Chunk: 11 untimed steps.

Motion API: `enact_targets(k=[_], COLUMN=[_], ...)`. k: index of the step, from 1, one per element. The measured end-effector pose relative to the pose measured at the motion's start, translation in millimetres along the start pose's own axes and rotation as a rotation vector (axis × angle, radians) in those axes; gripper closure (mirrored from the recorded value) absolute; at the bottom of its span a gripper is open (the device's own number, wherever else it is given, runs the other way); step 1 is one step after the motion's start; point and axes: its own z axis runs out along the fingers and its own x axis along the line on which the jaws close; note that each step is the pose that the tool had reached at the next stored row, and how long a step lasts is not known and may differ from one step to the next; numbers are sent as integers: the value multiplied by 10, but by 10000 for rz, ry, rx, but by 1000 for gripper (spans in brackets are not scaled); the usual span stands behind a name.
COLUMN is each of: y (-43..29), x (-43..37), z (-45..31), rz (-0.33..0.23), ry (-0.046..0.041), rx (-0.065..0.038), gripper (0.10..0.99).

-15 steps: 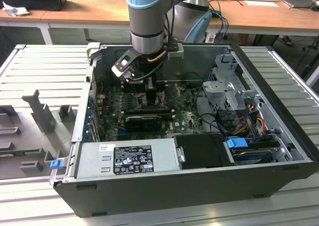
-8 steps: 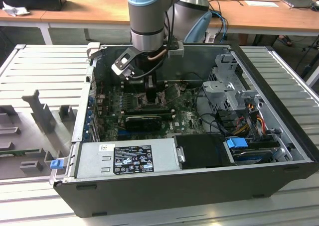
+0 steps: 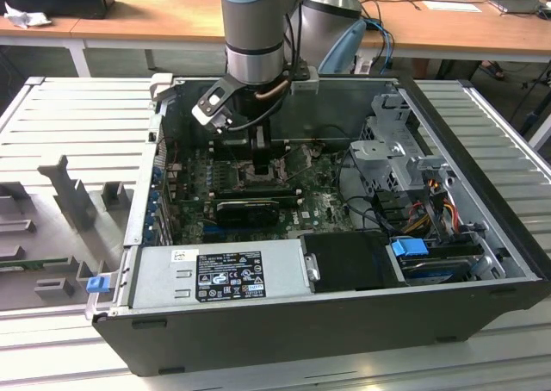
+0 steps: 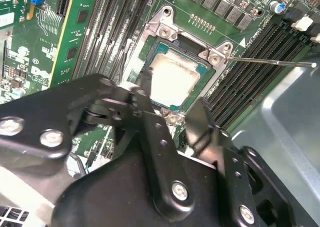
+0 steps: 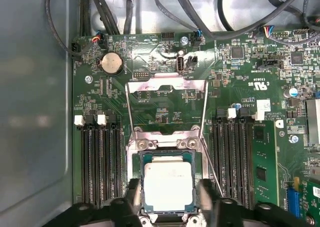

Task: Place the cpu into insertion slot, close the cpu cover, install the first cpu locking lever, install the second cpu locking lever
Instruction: 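Place the cpu into insertion slot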

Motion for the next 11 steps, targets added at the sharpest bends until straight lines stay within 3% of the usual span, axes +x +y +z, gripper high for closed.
enact_targets(k=[1,2,3,7,8,9,11], y=[0,0,0,2,2,3,3], x=[0,-1,-4,-8,-8,-8,-8], z=[0,0,-1,0,0,-1,-13], rz=[-1,-3,-3,-6,-7,-7,-7], ry=[-31,-45,-68,-100,-100,-98,-101], rx=[0,0,0,-2,-2,-3,-2], gripper=[561,686,686,925,925,980,980])
